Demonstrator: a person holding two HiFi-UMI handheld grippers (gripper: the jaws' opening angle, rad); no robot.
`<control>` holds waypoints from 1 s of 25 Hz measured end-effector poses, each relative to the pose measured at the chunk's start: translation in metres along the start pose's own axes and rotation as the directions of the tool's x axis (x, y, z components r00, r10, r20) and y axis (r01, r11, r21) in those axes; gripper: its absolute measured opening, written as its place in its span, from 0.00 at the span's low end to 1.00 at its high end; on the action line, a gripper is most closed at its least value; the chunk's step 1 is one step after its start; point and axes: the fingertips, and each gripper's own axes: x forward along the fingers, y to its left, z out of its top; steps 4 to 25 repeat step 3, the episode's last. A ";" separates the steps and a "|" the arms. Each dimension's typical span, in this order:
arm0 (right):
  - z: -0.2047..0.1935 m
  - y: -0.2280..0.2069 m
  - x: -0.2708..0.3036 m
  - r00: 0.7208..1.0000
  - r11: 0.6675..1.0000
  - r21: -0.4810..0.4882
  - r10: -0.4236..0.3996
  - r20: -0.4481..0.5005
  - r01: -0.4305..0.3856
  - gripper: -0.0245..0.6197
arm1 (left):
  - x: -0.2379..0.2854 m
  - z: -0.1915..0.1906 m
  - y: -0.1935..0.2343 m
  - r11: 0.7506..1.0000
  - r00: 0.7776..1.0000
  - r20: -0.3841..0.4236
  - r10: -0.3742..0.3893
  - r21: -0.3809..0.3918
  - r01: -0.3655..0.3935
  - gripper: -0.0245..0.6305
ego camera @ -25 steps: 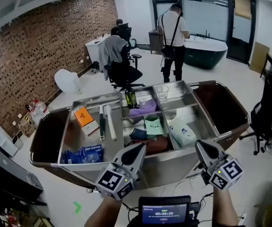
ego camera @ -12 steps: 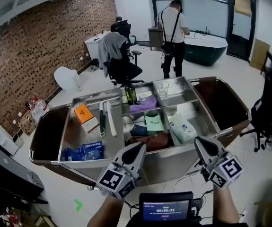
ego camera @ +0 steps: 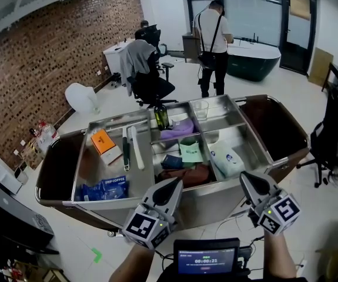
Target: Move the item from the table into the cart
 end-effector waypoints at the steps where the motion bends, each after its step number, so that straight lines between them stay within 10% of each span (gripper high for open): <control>1: 0.000 0.000 0.000 1.000 1.000 0.001 -0.002 0.001 0.002 0.04 | 0.000 0.000 -0.001 1.000 1.000 -0.003 0.004 0.017 -0.004 0.04; 25: -0.001 0.000 -0.001 1.000 1.000 0.003 -0.005 0.001 0.005 0.04 | 0.000 0.000 -0.002 0.998 1.000 -0.010 0.013 0.065 -0.012 0.04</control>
